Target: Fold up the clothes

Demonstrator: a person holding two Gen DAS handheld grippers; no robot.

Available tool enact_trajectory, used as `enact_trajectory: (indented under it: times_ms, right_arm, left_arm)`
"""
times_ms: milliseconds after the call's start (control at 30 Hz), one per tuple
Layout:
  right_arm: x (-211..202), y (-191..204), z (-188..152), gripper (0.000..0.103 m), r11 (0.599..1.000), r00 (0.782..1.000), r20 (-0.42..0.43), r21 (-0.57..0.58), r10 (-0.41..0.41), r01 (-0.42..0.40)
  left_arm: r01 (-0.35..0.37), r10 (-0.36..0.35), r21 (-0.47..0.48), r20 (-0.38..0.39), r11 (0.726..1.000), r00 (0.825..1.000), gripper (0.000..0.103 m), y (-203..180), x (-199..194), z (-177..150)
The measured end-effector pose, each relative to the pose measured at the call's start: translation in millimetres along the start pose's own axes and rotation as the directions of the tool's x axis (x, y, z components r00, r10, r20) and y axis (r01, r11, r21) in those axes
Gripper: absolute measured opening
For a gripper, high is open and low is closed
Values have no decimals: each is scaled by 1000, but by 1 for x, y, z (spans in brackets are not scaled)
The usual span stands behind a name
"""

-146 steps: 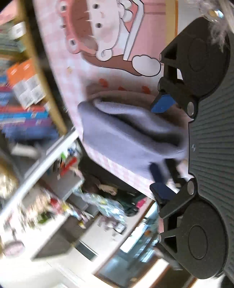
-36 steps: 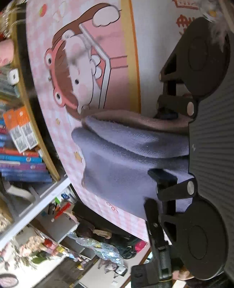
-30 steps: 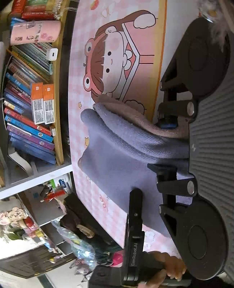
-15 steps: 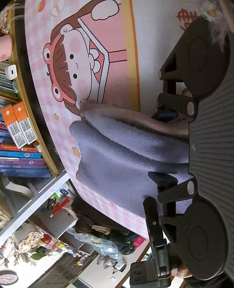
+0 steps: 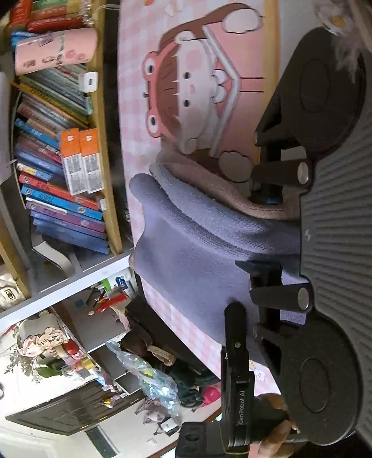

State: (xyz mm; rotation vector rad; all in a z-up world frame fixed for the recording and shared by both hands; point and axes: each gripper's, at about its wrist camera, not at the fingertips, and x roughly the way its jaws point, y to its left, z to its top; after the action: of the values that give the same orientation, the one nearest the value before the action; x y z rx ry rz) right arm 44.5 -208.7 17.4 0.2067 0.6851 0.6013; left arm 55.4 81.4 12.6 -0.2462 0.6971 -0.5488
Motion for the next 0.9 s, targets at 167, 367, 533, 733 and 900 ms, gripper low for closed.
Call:
enact_trajectory:
  times_ms: [167, 367, 533, 733, 900]
  right_arm:
    - [20, -1, 26, 31, 998, 1000, 8, -63, -26, 26]
    - [57, -27, 72, 31, 998, 999, -6, -49, -34, 34]
    - [87, -50, 103, 31, 997, 998, 0, -38, -62, 62]
    - [112, -76, 131, 31, 998, 998, 7, -21, -63, 63]
    - [128, -89, 143, 31, 996, 997, 12, -40, -73, 74]
  left_arm:
    - [-16, 16, 6, -1, 1000, 1000, 50, 9, 14, 25]
    - [-34, 34, -21, -18, 999, 999, 50, 28, 48, 67]
    - [-61, 61, -46, -10, 997, 998, 50, 41, 83, 96]
    - [-66, 70, -83, 42, 994, 997, 50, 54, 112, 116]
    - [-71, 78, -100, 60, 992, 995, 50, 61, 129, 122]
